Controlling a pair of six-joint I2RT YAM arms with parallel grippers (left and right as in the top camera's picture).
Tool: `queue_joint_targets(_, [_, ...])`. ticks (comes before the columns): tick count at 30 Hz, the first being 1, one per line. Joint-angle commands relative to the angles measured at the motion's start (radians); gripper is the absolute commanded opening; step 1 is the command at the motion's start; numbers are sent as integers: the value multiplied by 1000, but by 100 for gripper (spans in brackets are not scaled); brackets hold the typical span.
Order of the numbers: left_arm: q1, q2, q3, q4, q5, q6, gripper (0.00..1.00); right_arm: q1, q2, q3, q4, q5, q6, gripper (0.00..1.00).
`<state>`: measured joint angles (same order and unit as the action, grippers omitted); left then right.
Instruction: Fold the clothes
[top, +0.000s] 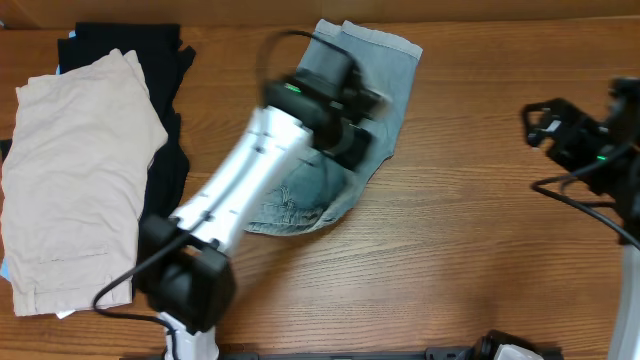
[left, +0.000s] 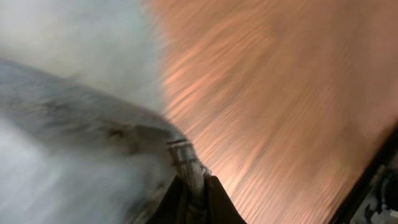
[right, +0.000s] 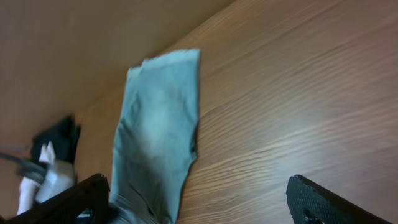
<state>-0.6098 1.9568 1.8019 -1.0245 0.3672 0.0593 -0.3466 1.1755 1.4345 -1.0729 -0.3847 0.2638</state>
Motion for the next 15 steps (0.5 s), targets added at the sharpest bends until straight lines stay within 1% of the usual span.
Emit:
queue_joint_targets(1, [-151, 65, 21, 61, 52, 24, 4, -76, -49, 59, -29, 9, 3, 96])
queue_joint_targets(4, [-283, 120, 21, 107, 48, 81, 5, -138, -85, 63, -37, 7, 3, 96])
queue_joint_targets(5, [-322, 139, 21, 114, 42, 109, 7, -157, -95, 63, -37, 5, 3, 96])
queue_joint_targets(6, [-357, 156, 21, 117, 29, 132, 12, -174, -103, 63, -37, 2, 3, 97])
queue_joint_targets(7, [-391, 174, 21, 118, -2, 148, 20, -192, -111, 63, -37, 1, 3, 98])
queue_joint_targets(8, [-416, 186, 21, 117, -39, 155, 25, -204, -116, 63, -37, 1, 3, 99])
queue_joint_targets(9, [-438, 195, 21, 118, -86, 155, 32, -215, -119, 63, -37, 0, 3, 99])
queue_joint_targets(10, [-455, 196, 21, 118, -131, 155, 42, -222, -121, 63, -37, -2, 3, 99])
queue_joint_targets(12, [-475, 194, 22, 122, -188, 154, 75, -227, -121, 63, -37, -2, 3, 100])
queue_joint_targets(14, [-478, 193, 32, 124, -195, 154, 100, -227, -121, 63, -37, -3, 3, 100])
queue_joint_targets(15, [-476, 193, 40, 124, -193, 153, 100, -227, -121, 63, -37, -6, 3, 100])
